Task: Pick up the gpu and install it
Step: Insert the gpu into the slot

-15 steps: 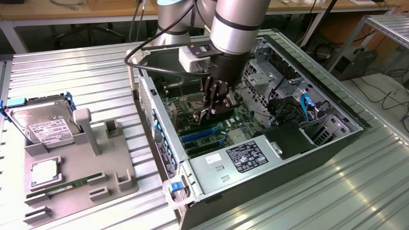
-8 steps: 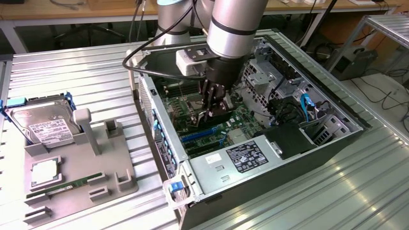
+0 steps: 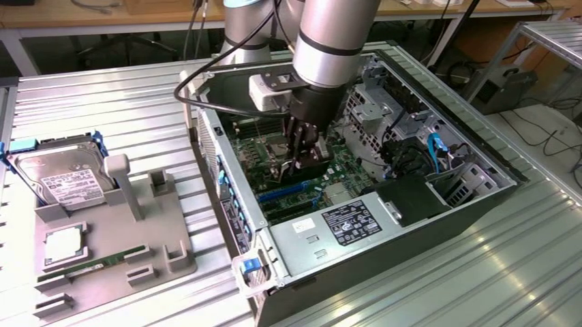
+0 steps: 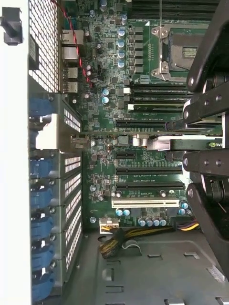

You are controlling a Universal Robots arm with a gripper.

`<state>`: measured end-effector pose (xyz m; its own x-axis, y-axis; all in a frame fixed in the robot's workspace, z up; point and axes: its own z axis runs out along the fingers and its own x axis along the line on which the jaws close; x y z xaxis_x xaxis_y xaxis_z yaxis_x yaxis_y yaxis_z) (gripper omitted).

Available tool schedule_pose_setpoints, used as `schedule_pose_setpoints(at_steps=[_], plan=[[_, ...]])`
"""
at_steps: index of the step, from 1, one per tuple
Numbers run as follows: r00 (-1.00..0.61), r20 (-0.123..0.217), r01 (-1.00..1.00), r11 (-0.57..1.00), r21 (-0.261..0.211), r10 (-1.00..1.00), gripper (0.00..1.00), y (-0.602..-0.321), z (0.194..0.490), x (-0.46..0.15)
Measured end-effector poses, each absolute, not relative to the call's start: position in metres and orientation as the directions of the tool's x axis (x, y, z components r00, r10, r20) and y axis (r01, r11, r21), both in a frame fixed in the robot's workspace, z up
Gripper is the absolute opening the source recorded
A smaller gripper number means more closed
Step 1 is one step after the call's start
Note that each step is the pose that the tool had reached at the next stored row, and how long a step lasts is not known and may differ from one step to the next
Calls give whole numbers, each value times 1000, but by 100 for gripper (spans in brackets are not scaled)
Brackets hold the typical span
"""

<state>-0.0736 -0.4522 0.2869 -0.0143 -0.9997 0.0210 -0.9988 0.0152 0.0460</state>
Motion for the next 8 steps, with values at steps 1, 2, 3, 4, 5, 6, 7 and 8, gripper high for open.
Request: schedule_pose_setpoints(at_steps=[1,2,3,4,5,6,7,8], plan=[[-21,21,-999,22,46,-1000,26,-452,285,-74],[-23,22,-999,24,46,-1000,26,-452,284,-74],[-23,22,-999,24,46,-1000,26,-452,283,-75],[-23,22,-999,24,46,-1000,26,-452,281,-75],[-23,22,-999,24,46,-1000,26,-452,280,-76],[-23,22,-999,24,46,-1000,26,-452,279,-76],[-23,22,-999,24,46,-1000,26,-452,278,-76],[-22,22,-999,23,46,-1000,26,-452,277,-76]])
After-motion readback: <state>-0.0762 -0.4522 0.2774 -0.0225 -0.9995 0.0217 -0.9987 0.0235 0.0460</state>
